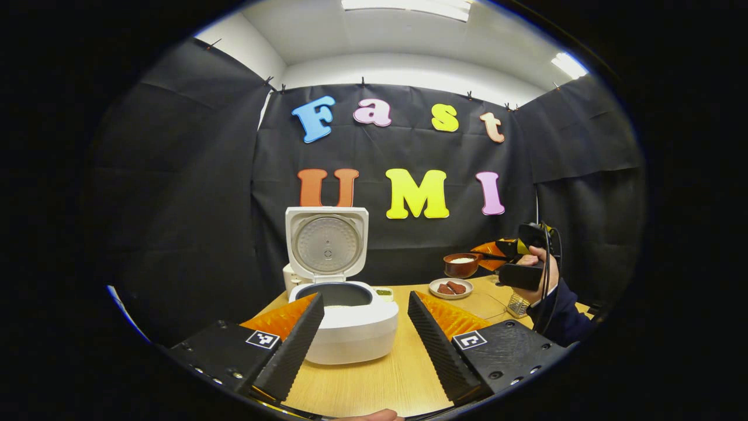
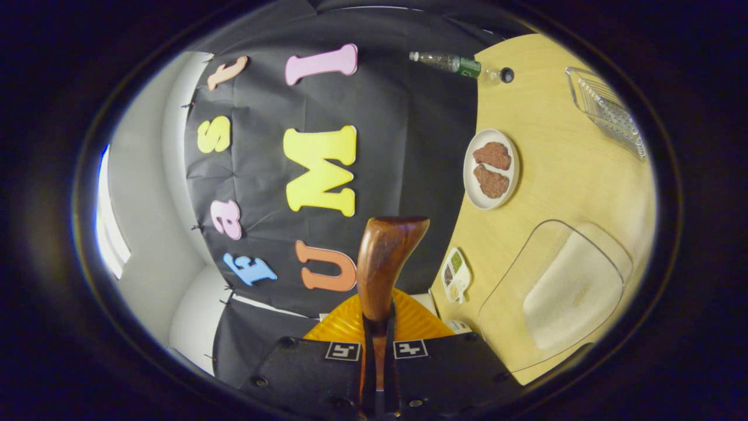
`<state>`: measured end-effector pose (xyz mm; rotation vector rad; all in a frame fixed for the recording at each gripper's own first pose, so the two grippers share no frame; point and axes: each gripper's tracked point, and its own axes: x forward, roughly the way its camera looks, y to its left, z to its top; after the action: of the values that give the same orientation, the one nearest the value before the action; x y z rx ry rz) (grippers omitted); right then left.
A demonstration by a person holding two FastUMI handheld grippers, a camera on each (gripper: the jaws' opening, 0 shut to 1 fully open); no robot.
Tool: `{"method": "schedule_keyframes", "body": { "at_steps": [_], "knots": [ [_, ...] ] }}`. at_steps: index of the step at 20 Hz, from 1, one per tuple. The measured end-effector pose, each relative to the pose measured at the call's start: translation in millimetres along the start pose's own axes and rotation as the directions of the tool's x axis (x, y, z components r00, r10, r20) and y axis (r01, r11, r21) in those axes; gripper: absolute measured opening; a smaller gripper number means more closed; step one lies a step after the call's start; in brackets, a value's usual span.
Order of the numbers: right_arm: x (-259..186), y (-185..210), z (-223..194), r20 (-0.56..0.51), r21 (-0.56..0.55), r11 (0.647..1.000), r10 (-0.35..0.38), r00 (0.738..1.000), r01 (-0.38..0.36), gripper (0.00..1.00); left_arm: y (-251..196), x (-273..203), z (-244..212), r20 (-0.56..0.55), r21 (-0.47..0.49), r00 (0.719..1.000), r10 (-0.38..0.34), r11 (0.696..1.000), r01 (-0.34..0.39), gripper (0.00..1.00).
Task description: Close the left gripper, press the button to open the rice cooker; take a wooden spoon from the chopstick holder with the right hand, scoop a spoonful of rice and pour it into the rice cooker, then put the wooden spoon back into the chopstick holder.
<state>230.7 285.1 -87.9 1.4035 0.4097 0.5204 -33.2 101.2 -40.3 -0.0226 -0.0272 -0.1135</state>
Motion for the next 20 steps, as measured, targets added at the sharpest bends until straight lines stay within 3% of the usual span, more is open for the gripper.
{"method": "schedule_keyframes", "body": {
  "at_steps": [3, 7, 8, 11, 15, 18, 20],
  "knots": [
    [34, 11, -26, 0.003, -0.142, 0.989, -0.037, 0.999, 0.037, 0.07, 9, -6, 3, 0.008, 0.013, 1.0, 0.029, 0.999, -0.029, 0.92],
    [81, 47, -78, -0.054, -0.292, 0.956, -0.047, 0.997, 0.029, 0.07, 11, -12, 1, -0.003, 0.015, 0.999, 0.04, 0.999, -0.04, 0.92],
    [94, 53, -89, -0.061, -0.325, 0.945, -0.05, 0.997, 0.028, 0.1, 12, -12, 0, -0.004, 0.016, 0.999, 0.044, 0.999, -0.044, 0.92],
    [121, 67, -122, -0.07, -0.435, 0.9, -0.07, 0.995, 0.033, 0.05, 14, -12, -2, -0.013, 0.01, 0.999, 0.049, 0.999, -0.049, 0.92],
    [149, 70, -155, -0.082, -0.597, 0.801, -0.108, 0.991, 0.037, 0.1, 23, -17, -10, -0.035, 0.004, 0.997, 0.071, 0.997, -0.071, 0.92],
    [168, 68, -175, -0.058, -0.712, 0.701, -0.132, 0.99, 0.052, 0.07, 31, -18, -14, -0.048, 0.006, 0.995, 0.091, 0.996, -0.091, 0.92],
    [182, 72, -195, -0.052, -0.795, 0.605, -0.133, 0.99, 0.039, 0.07, 34, -20, -17, -0.054, 0.003, 0.993, 0.102, 0.995, -0.102, 0.92]
  ]
}}
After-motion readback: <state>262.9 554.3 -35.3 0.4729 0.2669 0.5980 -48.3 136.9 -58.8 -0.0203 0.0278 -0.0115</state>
